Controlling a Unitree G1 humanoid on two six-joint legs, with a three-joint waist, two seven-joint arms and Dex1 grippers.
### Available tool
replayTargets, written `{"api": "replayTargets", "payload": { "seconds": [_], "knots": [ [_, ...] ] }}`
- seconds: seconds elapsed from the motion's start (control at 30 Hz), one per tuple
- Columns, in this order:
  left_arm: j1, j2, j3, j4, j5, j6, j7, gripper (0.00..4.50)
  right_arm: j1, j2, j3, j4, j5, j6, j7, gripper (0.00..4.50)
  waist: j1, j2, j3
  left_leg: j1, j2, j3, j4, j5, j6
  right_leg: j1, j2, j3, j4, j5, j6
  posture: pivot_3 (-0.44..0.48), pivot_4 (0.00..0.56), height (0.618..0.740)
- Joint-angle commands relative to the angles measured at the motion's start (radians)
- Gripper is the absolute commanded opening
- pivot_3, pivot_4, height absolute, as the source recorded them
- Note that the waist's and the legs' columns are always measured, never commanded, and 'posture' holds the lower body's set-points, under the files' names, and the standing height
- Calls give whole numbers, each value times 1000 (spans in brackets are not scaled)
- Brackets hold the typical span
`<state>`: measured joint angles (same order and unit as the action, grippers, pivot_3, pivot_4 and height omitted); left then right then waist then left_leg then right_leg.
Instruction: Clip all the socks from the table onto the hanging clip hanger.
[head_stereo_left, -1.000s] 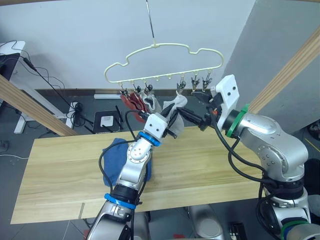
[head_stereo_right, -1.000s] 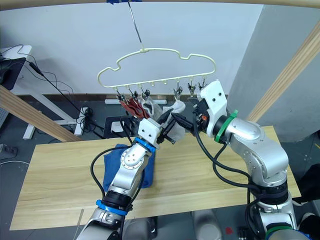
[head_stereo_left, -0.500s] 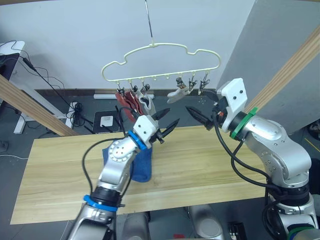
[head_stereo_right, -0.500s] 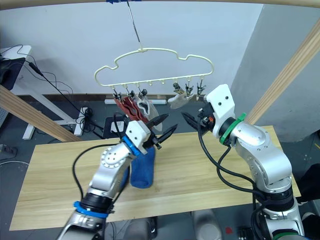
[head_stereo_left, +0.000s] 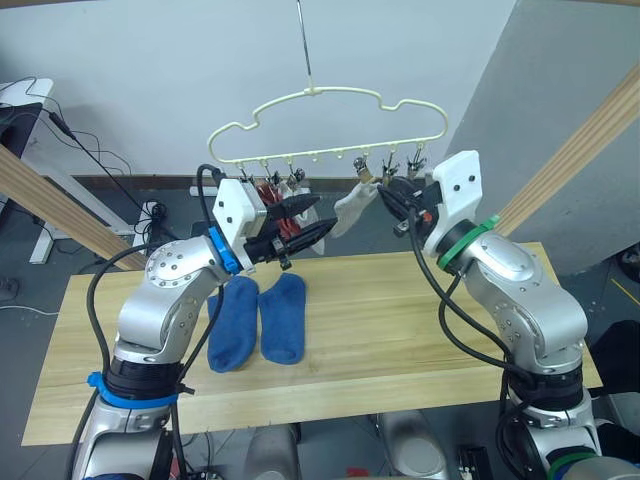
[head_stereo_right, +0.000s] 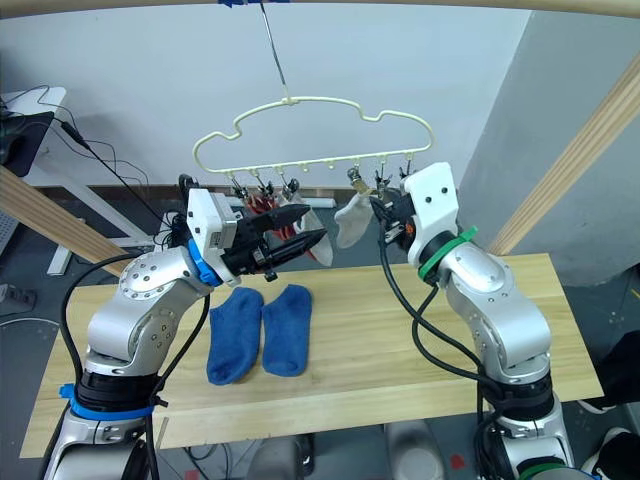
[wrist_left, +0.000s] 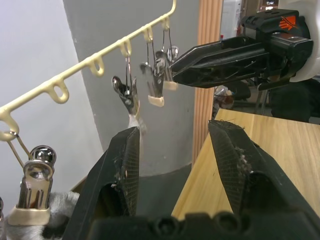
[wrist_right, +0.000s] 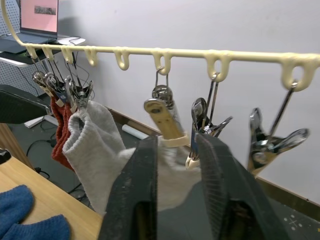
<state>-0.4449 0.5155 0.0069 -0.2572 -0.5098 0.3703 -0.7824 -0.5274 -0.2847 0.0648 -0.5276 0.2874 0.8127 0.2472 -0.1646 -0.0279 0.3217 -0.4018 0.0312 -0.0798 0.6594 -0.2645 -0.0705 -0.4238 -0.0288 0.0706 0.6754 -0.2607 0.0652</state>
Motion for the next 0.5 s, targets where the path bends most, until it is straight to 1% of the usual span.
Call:
{"api": "replayTargets", "payload": {
  "seconds": [0.03,0.33,0.5],
  "knots": [
    [-13,-5,0,-56,-4,2,6,2416,-22,13,-2,-4,-20,-22,-22,1344,0,0,0,0,0,0,0,0,0,0,0,0,0,0,0,-222,301,733],
    [-22,-14,-15,-54,11,4,-1,2416,-54,52,8,63,-71,-29,-69,1344,0,0,0,0,0,0,0,0,0,0,0,0,0,0,0,-220,294,733],
    [-25,-13,-24,-51,14,1,-6,2416,-75,69,13,108,-93,-52,-69,1344,0,0,0,0,0,0,0,0,0,0,0,0,0,0,0,-219,292,733]
  ]
}}
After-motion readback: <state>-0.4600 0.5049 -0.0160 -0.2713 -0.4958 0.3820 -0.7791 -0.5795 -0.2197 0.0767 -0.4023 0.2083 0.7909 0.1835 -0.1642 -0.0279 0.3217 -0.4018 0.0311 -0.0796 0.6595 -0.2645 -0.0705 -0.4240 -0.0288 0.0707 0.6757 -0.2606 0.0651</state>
